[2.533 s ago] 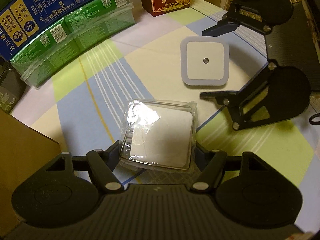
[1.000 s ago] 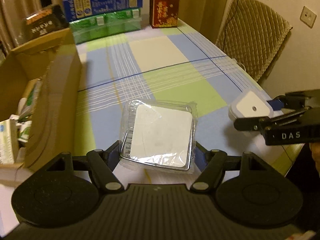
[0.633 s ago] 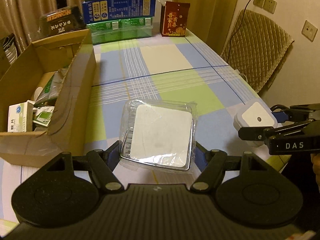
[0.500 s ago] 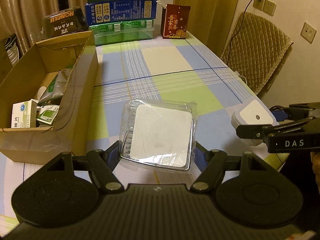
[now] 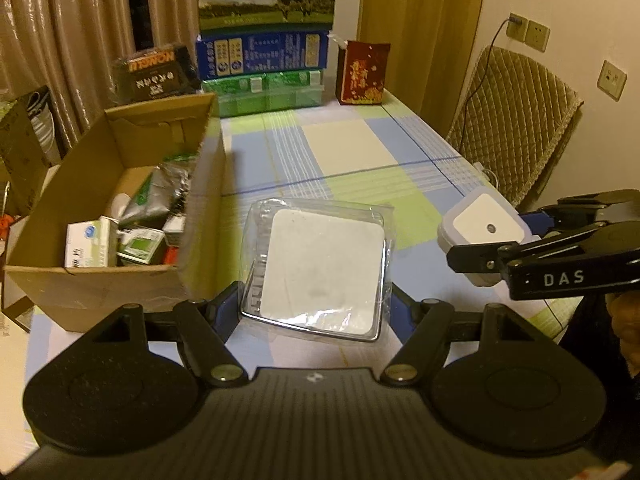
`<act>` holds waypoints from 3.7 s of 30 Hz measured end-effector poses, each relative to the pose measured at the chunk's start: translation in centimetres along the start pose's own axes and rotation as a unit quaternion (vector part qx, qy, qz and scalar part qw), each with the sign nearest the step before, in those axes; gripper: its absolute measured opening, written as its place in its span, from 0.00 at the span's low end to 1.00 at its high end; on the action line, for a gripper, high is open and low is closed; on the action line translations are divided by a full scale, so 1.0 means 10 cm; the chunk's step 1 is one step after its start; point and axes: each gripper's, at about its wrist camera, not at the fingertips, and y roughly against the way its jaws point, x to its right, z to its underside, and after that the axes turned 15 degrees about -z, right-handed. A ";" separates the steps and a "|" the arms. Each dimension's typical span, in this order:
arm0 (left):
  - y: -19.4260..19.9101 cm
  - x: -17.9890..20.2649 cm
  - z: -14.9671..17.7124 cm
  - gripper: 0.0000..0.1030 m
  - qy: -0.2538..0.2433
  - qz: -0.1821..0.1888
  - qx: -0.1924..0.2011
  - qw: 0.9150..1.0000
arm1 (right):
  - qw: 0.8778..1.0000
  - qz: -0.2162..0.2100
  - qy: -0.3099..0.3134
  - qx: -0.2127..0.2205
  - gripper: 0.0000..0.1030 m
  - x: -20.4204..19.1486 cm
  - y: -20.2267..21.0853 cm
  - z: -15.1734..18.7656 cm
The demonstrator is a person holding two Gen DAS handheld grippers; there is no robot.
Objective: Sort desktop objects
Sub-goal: 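Carry the wrapped pad with the left tool while the right carries the night-light, then lower the wrapped pad into the box with the left tool while the right lowers the night-light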
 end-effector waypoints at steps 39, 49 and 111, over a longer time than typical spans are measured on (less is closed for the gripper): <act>0.20 -1.25 0.04 0.67 0.054 -0.071 0.010 0.996 | 0.994 -0.066 0.087 -0.007 0.61 -0.93 -0.68 -0.55; 0.10 -1.39 0.01 0.67 0.059 -0.069 0.006 0.996 | 0.993 -0.066 0.094 -0.008 0.61 -1.00 -0.82 -0.67; -0.97 -2.15 -0.62 0.67 0.019 -0.070 -0.024 0.997 | 0.996 -0.040 0.084 -0.016 0.61 -0.99 -1.83 -1.32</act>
